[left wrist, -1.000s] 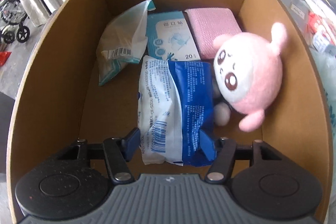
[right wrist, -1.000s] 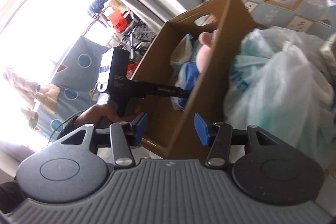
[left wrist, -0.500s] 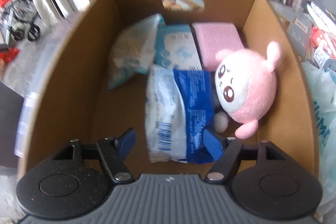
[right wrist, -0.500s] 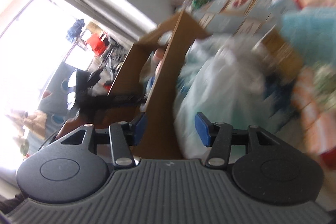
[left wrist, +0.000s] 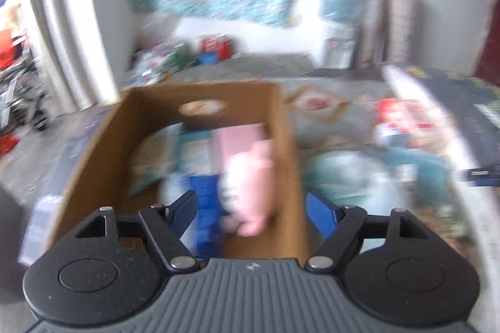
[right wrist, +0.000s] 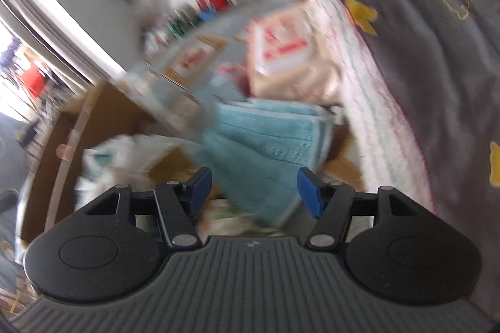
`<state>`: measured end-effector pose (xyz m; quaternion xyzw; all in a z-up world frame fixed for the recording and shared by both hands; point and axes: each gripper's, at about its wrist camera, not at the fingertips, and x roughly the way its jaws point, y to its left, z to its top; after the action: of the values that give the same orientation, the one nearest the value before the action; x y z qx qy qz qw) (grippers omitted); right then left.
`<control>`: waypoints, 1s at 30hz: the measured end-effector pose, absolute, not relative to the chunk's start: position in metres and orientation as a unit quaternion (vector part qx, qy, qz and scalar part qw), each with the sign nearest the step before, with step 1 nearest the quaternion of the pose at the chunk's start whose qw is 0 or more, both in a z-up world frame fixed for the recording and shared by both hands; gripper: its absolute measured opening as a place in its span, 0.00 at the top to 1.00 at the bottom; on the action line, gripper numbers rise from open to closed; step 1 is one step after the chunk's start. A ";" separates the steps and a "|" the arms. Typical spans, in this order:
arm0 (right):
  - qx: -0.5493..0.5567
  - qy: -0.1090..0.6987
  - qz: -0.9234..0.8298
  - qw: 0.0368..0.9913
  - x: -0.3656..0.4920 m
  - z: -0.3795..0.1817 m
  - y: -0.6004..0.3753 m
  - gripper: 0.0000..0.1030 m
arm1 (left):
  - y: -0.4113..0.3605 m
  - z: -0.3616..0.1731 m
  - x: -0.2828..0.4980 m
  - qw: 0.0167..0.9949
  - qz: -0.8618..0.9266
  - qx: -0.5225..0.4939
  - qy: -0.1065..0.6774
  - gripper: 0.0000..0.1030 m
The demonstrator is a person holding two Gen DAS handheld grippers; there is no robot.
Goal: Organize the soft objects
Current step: 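Move the right tool back to the pile toward the light blue towel, then close the right tool on the light blue towel's edge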
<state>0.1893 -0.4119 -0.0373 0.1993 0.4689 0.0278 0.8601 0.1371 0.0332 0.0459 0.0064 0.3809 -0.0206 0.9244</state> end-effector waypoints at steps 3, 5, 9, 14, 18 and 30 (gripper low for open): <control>0.192 0.492 0.005 0.849 0.211 -0.058 -0.417 0.42 | -0.009 0.045 0.132 0.926 -0.080 0.005 0.368 0.26; 0.184 0.501 -0.005 0.845 0.225 -0.069 -0.419 0.42 | -0.037 0.041 0.130 0.927 -0.109 0.005 0.358 0.28; 0.175 0.514 -0.013 0.840 0.245 -0.087 -0.417 0.43 | -0.083 0.023 0.132 0.921 -0.152 -0.007 0.359 0.41; 0.153 0.502 -0.002 0.851 0.253 -0.092 -0.408 0.43 | -0.120 -0.004 0.130 0.916 -0.171 -0.012 0.363 0.51; 0.148 0.487 0.015 0.861 0.254 -0.097 -0.404 0.62 | -0.128 -0.012 0.125 0.916 -0.176 -0.027 0.361 0.54; 0.258 0.397 0.084 0.877 0.229 -0.043 -0.428 0.94 | -0.119 -0.022 0.110 0.916 -0.174 -0.067 0.355 0.56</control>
<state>0.2293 -0.4279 -0.0429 0.2580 0.3970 0.0842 0.8768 0.1104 -0.1193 -0.0218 -0.0669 0.3552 -0.1744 0.9159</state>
